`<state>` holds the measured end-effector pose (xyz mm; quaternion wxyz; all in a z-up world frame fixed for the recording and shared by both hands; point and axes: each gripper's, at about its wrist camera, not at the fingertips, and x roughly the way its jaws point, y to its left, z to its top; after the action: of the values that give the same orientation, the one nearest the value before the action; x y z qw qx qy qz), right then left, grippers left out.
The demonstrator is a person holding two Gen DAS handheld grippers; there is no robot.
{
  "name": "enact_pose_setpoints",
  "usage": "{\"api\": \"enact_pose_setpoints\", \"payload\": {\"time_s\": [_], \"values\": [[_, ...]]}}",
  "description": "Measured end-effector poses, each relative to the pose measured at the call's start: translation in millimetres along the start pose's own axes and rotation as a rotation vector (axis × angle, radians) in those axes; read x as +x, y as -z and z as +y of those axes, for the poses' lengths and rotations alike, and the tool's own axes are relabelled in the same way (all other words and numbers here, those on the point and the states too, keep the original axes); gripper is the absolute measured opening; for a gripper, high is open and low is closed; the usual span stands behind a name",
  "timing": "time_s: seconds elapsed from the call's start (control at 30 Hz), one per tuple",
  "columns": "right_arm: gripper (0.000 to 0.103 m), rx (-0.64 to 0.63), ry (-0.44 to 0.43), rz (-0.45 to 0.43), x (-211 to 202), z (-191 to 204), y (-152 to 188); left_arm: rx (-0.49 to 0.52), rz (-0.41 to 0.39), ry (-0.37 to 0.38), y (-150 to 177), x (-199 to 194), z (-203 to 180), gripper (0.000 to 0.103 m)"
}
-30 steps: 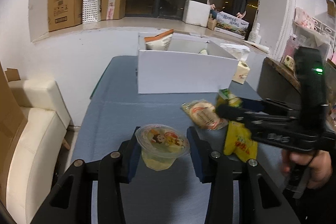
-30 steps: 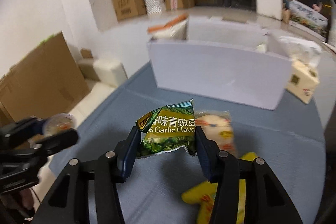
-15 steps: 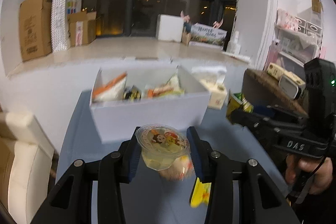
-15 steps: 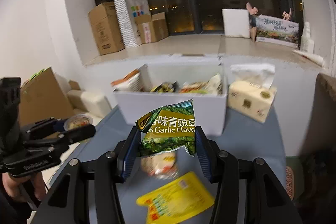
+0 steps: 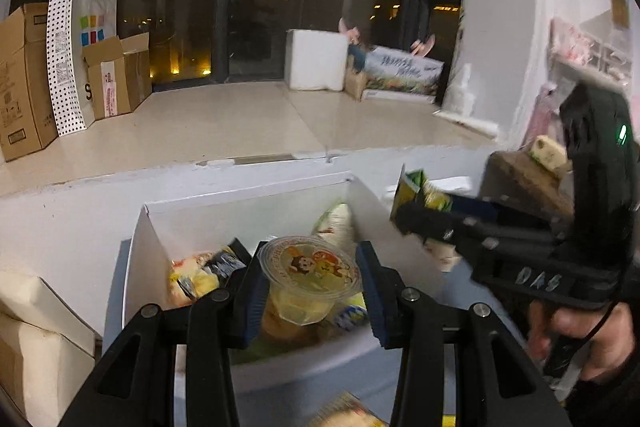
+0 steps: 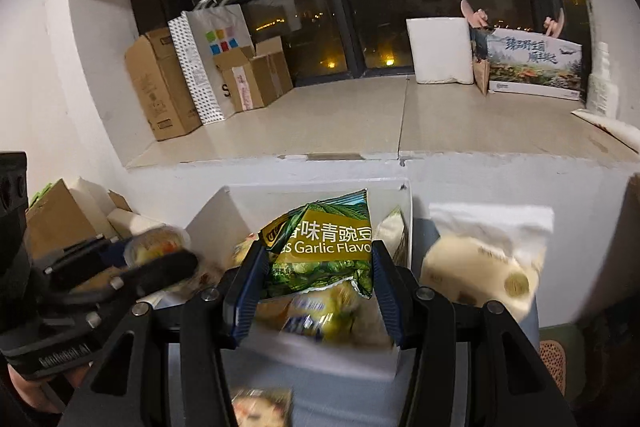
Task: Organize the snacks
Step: 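Drop the cup snack into the box with left gripper while right drops the green bag in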
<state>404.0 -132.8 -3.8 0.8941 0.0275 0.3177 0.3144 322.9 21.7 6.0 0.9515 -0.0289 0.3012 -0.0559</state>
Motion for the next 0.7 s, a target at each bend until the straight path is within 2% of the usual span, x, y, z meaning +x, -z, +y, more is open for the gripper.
{"api": "enact_pose_setpoints", "payload": {"time_s": [0.1,0.13,0.17,0.2,0.27,0.4,0.53,0.7], "values": [[0.059,0.004,0.013,0.033,23,-7,-9,0.016,0.021,-0.062,1,24,6,0.050],[0.072,0.007,0.026,0.046,28,-10,-10,-0.004,0.042,-0.064,3,32,11,0.072],[0.084,0.015,0.032,0.051,31,-12,-10,-0.026,0.062,-0.071,5,37,15,0.099],[0.101,0.036,0.032,0.039,31,-16,-10,-0.049,0.055,-0.079,7,38,19,0.103],[0.102,0.071,0.001,0.007,26,-23,-8,-0.079,0.038,-0.078,12,35,26,0.103],[0.103,0.104,-0.008,0.001,18,-32,-2,-0.093,0.077,-0.099,19,36,30,0.103],[0.103,0.105,-0.008,0.019,8,-31,8,-0.089,0.060,-0.087,23,17,27,0.103],[0.103,0.090,-0.022,-0.008,-29,-19,27,-0.082,0.062,-0.066,34,-17,21,0.103]]}}
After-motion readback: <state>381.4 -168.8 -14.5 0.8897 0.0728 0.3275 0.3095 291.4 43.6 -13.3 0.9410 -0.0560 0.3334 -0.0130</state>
